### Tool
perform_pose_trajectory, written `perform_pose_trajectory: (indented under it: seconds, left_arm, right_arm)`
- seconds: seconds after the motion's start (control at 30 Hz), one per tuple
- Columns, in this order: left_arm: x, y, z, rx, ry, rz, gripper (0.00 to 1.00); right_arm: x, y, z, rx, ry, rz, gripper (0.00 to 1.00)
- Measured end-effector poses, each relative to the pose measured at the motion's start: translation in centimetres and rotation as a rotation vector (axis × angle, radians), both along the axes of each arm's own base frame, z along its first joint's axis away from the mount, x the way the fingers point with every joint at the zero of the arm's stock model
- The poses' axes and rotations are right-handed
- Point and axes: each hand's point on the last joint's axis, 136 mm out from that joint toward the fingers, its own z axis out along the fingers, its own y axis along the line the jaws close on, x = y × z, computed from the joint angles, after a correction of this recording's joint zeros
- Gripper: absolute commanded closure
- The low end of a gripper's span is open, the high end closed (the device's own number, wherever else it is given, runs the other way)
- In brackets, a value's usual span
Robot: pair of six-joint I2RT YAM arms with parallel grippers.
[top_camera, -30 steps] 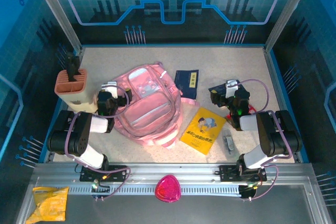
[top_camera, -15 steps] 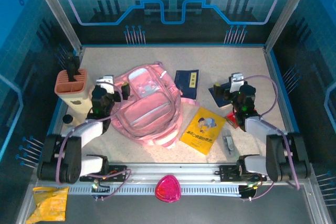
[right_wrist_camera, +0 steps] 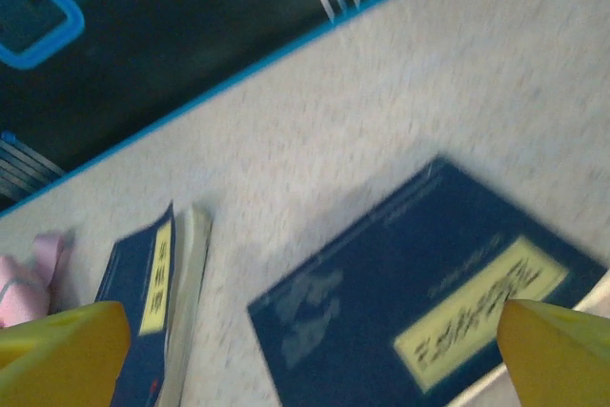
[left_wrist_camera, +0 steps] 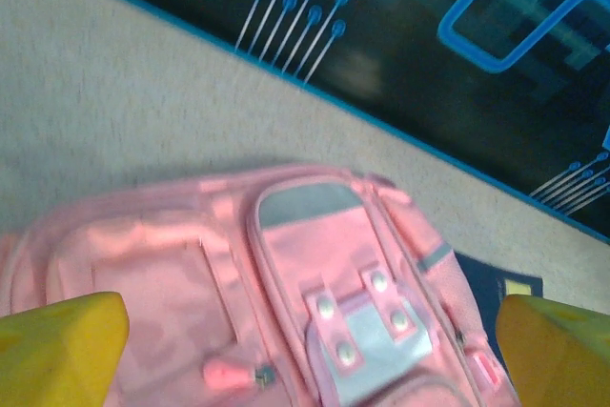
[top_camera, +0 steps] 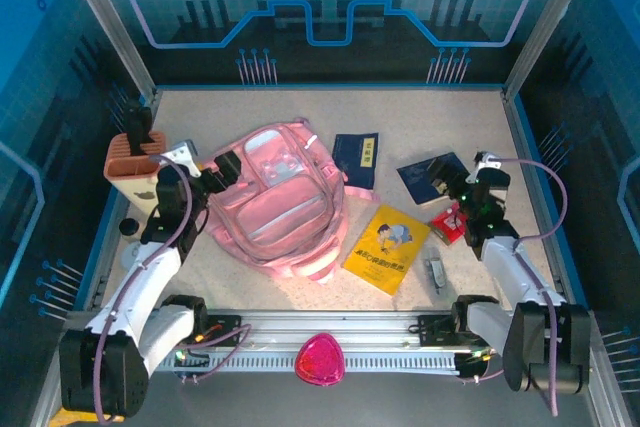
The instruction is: Pack the student bag
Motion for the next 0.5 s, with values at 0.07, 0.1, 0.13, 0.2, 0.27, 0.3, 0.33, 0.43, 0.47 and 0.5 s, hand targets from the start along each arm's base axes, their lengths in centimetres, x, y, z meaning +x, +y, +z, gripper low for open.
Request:
perform_pose_trajectory:
  seconds: [0.07,0.1,0.13,0.2,0.27,0.3,0.33,0.43,0.47,0.5]
  left_arm:
    - [-0.6,-0.6,-1.1,-0.058,0.071,-0.013,0.01]
    - [-1.0,-0.9,-1.5,-0.082,0.104,-0.019,0.01]
    - [-1.6,-1.2,-2.1,-0.106,0.14,-0.023,0.01]
    - [-3.1,-2.1,-3.1,-0.148,0.213,-0.032,0.01]
    - [-4.7,-3.0,-3.7,-0.175,0.277,-0.044,0.01]
    - [-5.6,-3.5,-4.0,-0.186,0.312,-0.051,0.01]
    - [-6.3,-3.8,-4.1,-0.194,0.335,-0.057,0.01]
    - [-8.6,-4.8,-4.7,-0.218,0.402,-0.071,0.01]
    - [-9.5,-5.0,-5.1,-0.227,0.432,-0.071,0.01]
    - [-10.2,-5.1,-5.6,-0.231,0.465,-0.07,0.01]
  right_arm:
    - [-0.4,1.3,-1.0,0.043,0.07,0.041,0.0]
    - [-0.5,2.0,-1.2,0.056,0.097,0.062,0.0]
    - [-0.6,3.2,-1.3,0.07,0.128,0.096,0.0]
    - [-1.0,5.7,-1.2,0.085,0.176,0.171,0.0]
    - [-1.4,8.2,-1.1,0.095,0.212,0.246,0.0]
    - [-1.8,9.5,-1.1,0.096,0.236,0.285,0.0]
    - [-2.2,10.9,-1.3,0.096,0.26,0.326,0.0]
    - [-3.7,15.0,-2.0,0.093,0.337,0.448,0.0]
    - [-4.3,16.5,-2.4,0.09,0.371,0.487,0.0]
    - [-4.8,17.7,-2.7,0.089,0.399,0.519,0.0]
